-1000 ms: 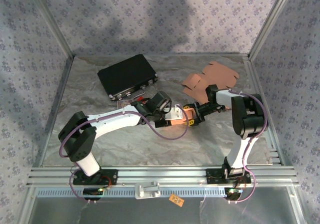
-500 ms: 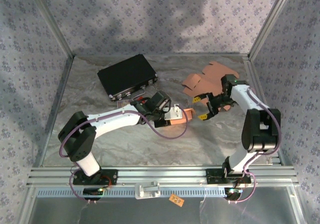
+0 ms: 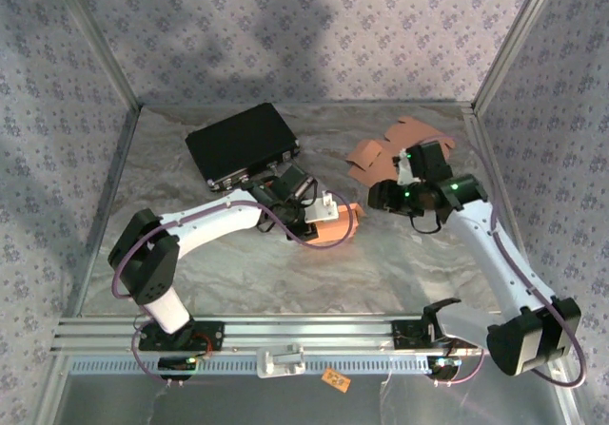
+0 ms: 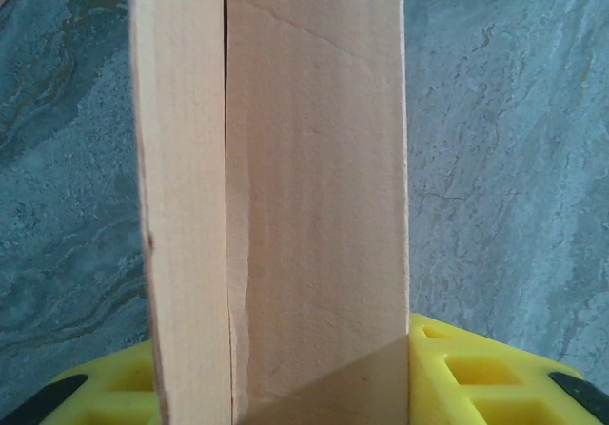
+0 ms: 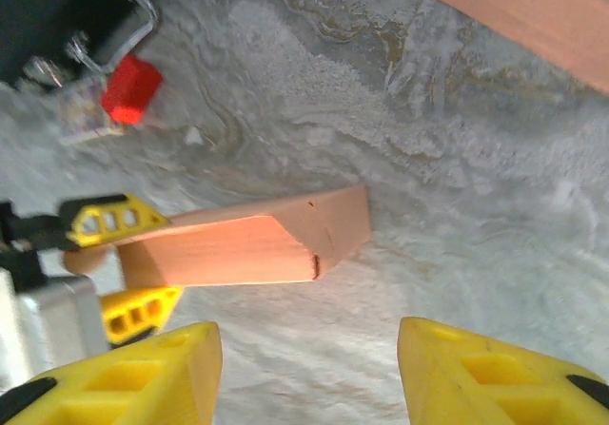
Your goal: Fold the paper box
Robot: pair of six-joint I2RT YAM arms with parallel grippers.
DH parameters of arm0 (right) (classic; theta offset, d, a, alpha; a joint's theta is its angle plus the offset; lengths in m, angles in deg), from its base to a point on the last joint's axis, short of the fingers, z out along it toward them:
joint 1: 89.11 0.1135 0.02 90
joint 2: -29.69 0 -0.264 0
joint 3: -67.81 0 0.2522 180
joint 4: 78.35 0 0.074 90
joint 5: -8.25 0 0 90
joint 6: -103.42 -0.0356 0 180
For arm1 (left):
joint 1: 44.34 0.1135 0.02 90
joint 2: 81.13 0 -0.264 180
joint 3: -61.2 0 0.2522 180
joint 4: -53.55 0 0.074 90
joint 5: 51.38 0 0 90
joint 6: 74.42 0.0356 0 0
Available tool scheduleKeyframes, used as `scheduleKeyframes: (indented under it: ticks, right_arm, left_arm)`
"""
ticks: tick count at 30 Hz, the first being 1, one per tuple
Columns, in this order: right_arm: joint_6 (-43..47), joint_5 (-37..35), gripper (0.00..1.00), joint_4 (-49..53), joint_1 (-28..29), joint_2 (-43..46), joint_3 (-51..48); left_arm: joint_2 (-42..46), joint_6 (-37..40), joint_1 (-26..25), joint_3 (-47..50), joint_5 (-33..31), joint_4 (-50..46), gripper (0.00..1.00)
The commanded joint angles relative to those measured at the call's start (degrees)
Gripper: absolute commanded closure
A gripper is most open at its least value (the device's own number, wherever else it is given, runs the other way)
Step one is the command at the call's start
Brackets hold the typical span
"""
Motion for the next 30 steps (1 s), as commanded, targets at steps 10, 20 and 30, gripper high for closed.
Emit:
scheduleKeyframes:
  ticks: [10,20,30]
  right_arm:
    - [13.85,-16.84,0.43,0.10,13.47,-14.47,2.62]
    - [15.14,-15.84,0.53,-1.76,13.50,-17.86,5.61]
    - [15.14,-13.09,0.70,-0.55,12.56,-18.76,8.17]
  left_arm:
    - [1.37,-0.70,0.83,0.85,1.51,-3.81,0.56]
    - [1.10,-0.71,0.94,0.77,1.52,-3.65,0.55]
    - [0.83,-0.62,1.23,0.69,1.77,-3.28,0.55]
